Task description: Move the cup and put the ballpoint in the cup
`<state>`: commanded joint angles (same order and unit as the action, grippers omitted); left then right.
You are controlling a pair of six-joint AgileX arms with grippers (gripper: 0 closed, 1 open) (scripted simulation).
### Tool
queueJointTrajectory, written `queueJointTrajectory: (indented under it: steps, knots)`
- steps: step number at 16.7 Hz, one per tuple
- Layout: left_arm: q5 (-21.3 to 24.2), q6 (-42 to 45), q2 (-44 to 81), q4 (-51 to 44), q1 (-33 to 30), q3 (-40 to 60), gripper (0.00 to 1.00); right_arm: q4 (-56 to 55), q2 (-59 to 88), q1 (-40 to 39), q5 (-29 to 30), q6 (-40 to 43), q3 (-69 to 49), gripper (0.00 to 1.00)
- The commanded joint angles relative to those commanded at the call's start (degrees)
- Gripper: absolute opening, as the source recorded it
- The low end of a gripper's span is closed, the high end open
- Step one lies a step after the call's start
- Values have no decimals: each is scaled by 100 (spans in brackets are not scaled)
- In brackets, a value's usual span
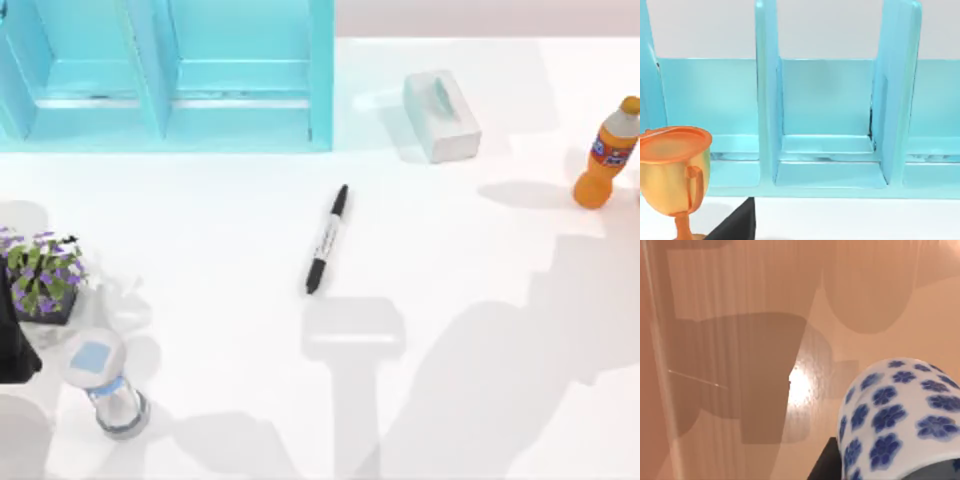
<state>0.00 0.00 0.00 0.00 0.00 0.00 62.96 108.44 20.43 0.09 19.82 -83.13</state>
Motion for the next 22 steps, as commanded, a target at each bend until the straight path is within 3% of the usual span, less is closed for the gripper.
queueJointTrajectory:
  steps: [5, 9, 16, 22]
  knots:
    - [0, 0, 0, 0, 0, 0, 100, 1667, -431, -1097, -15, -1087, -674, 0]
    - [0, 0, 0, 0, 0, 0, 100, 2231, -844, -1671, -14, -1660, -1171, 0]
    - [0, 0, 0, 0, 0, 0, 100, 2092, -744, -1880, -31, -1898, -1087, 0]
    - [0, 0, 0, 0, 0, 0, 100, 1103, -307, -3491, -41, -3540, -547, 0]
